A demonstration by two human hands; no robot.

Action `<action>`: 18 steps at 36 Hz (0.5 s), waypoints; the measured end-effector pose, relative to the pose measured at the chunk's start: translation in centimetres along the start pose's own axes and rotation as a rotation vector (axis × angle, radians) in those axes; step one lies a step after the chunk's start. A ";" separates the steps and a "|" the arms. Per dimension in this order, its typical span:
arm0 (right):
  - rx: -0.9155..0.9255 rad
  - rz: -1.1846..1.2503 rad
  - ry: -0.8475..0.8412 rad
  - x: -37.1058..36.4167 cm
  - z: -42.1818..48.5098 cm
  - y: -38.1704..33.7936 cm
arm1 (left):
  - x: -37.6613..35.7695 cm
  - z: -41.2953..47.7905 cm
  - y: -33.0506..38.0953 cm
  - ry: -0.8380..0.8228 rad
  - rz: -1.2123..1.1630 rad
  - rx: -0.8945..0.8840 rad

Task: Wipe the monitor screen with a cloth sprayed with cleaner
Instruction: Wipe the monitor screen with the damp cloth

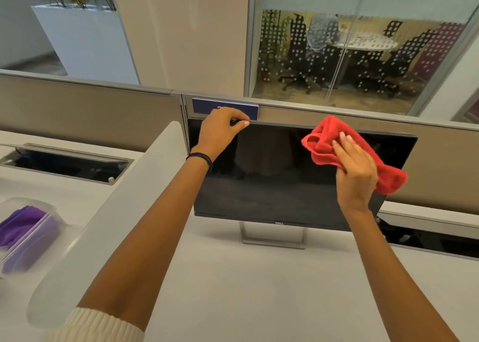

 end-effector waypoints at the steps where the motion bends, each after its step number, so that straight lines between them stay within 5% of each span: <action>1: -0.019 0.010 -0.024 -0.3 -0.2 0.0 | -0.4 0.1 0.4 -0.009 0.000 -0.010; 13: 0.225 0.123 -0.366 -3.8 -5.5 -3.7 | -4.5 0.9 3.9 -0.114 -0.019 -0.047; 18: 0.118 0.108 -0.188 -1.2 -3.1 -1.2 | -4.7 0.9 3.7 -0.120 -0.113 -0.023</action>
Point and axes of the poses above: each hand's wrist, its own z-axis towards the middle knuckle, its own x-axis out of the back of the hand, y = z × x, the point moved 8 cm from there along z, towards the middle knuckle, and after that the axes turned 11 degrees about x, right-handed, at the moved point
